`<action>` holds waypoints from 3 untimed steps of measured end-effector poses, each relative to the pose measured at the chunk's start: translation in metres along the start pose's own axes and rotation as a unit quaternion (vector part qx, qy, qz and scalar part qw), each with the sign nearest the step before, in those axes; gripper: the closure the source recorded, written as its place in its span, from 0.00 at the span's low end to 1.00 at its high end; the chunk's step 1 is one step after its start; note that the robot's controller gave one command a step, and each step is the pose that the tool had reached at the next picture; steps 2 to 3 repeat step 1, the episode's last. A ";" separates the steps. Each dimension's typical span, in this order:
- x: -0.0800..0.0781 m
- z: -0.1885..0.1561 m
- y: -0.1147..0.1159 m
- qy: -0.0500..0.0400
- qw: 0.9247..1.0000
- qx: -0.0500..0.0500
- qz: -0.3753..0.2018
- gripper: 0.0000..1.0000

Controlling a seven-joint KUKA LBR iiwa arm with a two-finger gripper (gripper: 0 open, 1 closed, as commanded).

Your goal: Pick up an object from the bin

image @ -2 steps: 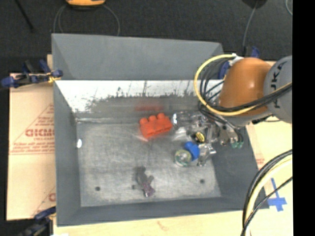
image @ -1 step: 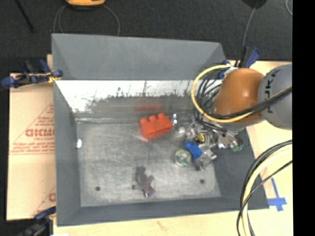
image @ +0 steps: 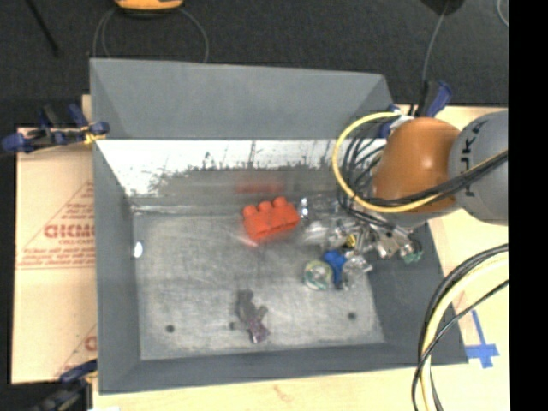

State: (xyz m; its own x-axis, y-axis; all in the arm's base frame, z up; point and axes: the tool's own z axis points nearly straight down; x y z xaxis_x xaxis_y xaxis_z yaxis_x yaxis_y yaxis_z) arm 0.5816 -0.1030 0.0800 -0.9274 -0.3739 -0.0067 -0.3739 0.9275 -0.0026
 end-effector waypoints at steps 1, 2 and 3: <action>0.026 -0.166 -0.025 -0.002 1.000 0.003 0.013 1.00; 0.026 -0.166 -0.025 -0.002 1.000 0.003 0.013 1.00; 0.026 -0.166 -0.025 -0.002 1.000 0.003 0.013 1.00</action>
Offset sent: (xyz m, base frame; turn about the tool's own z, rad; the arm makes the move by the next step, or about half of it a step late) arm -0.0179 -0.0300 0.1602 0.0198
